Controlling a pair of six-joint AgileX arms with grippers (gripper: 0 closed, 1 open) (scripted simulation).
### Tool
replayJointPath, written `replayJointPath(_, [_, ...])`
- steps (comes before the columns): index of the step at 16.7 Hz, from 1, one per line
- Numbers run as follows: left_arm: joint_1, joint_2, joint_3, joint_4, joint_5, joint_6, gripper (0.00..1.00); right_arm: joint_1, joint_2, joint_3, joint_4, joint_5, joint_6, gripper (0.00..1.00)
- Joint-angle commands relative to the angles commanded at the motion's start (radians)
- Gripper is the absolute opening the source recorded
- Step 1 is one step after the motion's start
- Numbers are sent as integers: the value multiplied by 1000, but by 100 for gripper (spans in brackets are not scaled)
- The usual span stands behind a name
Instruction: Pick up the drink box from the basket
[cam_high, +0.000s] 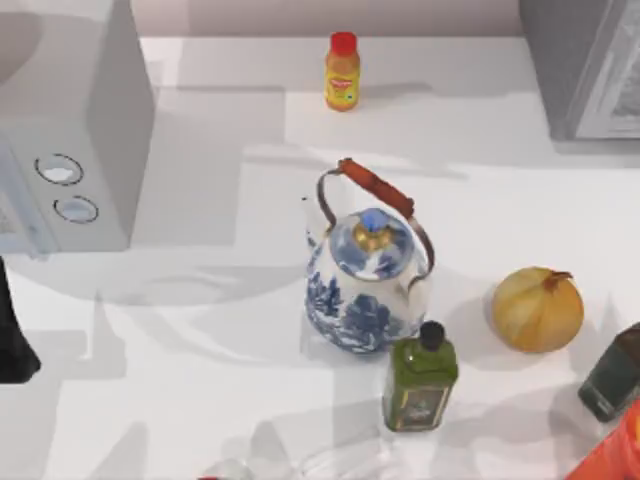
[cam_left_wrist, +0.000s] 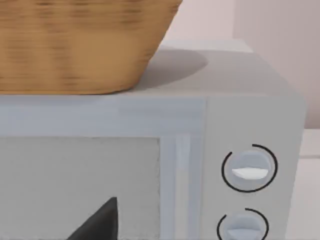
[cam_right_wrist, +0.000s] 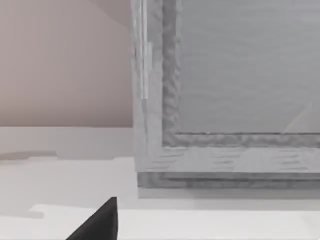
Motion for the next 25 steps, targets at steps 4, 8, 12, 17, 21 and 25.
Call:
replayJointPath(4, [14, 35, 32, 17, 17, 1, 100, 0, 0, 0, 0, 0, 0, 100])
replayJointPath(8, [89, 229, 180, 96, 95, 6, 100, 0, 0, 0, 0, 0, 0, 100])
replayJointPath(12, [197, 562, 389, 208, 205, 13, 100, 0, 0, 0, 0, 0, 0, 100])
replayJointPath(17, [332, 1013, 658, 351, 348, 17, 100, 0, 0, 0, 0, 0, 0, 100])
replayJointPath(21, [410, 1269, 815, 433, 434, 19, 100, 0, 0, 0, 0, 0, 0, 100])
replayJointPath(25, [440, 1360, 875, 466, 468, 20, 100, 0, 0, 0, 0, 0, 0, 100])
